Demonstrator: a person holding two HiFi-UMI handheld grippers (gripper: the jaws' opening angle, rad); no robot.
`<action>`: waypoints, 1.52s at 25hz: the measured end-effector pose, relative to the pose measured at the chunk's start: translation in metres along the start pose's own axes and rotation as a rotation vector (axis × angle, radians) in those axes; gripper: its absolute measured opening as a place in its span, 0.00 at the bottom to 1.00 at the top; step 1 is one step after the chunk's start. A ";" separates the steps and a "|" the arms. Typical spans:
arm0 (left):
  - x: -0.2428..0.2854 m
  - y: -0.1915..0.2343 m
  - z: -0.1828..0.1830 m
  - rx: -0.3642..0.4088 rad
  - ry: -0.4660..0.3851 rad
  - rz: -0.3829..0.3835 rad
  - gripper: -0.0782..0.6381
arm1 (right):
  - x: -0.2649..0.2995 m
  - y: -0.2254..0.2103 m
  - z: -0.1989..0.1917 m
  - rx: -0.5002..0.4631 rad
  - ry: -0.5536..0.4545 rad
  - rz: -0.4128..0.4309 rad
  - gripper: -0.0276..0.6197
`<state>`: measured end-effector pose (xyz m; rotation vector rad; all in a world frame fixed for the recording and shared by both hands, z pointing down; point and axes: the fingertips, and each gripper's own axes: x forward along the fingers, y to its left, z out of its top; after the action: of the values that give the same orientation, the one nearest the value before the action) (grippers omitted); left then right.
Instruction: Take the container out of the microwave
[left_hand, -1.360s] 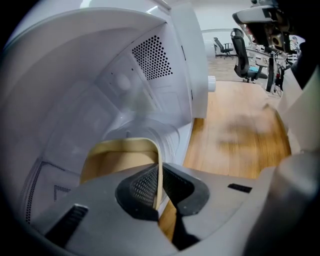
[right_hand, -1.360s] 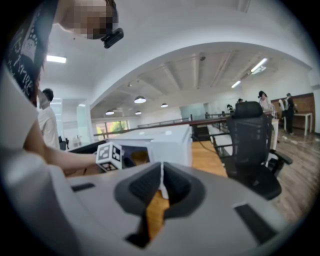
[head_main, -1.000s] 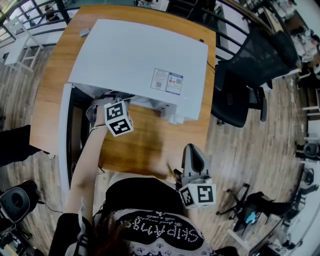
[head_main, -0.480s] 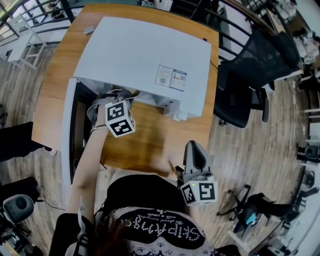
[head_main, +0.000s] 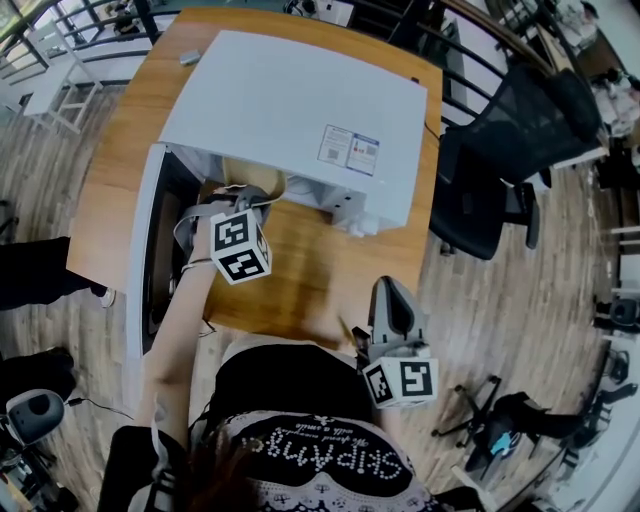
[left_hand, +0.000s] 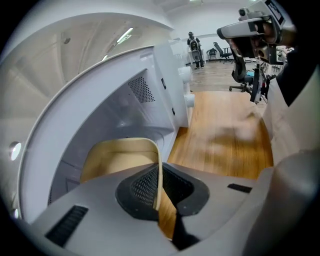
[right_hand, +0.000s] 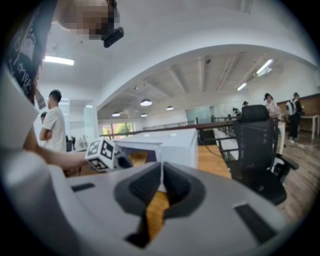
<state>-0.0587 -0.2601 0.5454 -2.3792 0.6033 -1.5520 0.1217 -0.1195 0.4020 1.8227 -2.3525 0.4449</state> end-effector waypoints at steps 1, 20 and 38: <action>-0.003 -0.002 0.001 0.001 -0.003 0.000 0.17 | -0.001 0.001 0.000 -0.002 -0.001 0.003 0.10; -0.047 -0.052 -0.006 -0.002 -0.008 -0.064 0.17 | -0.007 0.009 0.003 -0.025 -0.014 0.036 0.10; -0.120 -0.103 0.005 0.018 -0.070 -0.150 0.17 | -0.006 0.009 0.006 -0.035 -0.013 0.022 0.10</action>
<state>-0.0746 -0.1131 0.4880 -2.5040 0.4027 -1.5164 0.1154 -0.1134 0.3936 1.7920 -2.3751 0.3933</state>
